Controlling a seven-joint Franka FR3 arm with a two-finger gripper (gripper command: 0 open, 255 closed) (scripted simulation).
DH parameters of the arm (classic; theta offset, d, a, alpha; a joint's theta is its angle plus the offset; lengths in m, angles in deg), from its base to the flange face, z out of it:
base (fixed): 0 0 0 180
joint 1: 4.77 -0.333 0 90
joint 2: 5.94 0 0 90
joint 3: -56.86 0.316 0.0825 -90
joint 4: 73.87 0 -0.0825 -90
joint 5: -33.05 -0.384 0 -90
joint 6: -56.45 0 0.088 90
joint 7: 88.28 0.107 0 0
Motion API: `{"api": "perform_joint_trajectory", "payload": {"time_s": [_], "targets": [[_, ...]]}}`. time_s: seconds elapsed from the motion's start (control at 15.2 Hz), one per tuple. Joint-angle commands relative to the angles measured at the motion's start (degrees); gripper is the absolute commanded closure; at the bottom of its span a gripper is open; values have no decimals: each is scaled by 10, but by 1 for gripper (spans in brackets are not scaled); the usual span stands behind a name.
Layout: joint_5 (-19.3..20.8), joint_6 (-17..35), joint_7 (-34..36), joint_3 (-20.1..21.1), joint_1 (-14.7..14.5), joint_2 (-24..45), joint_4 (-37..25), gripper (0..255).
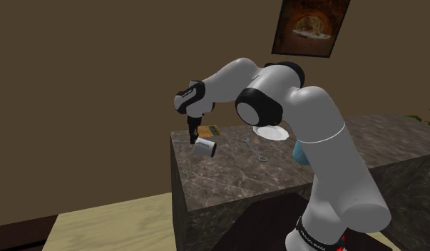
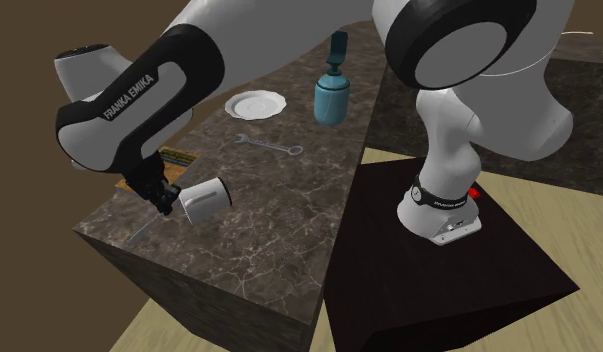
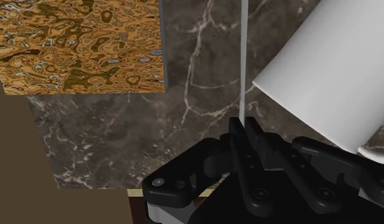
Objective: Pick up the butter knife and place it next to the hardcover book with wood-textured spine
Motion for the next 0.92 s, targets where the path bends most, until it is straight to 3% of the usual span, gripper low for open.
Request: {"api": "perform_joint_trajectory", "payload": {"time_s": [0.0, 0.2, 0.26, 0.59, 0.86], "targets": [[-1, 1, 0, 1, 0, 1, 0, 255], [-1, 1, 0, 1, 0, 1, 0, 255], [-1, 1, 0, 1, 0, 1, 0, 0], [-1, 1, 0, 1, 0, 1, 0, 0], [31, -45, 17, -25, -14, -39, -12, 0]]}}
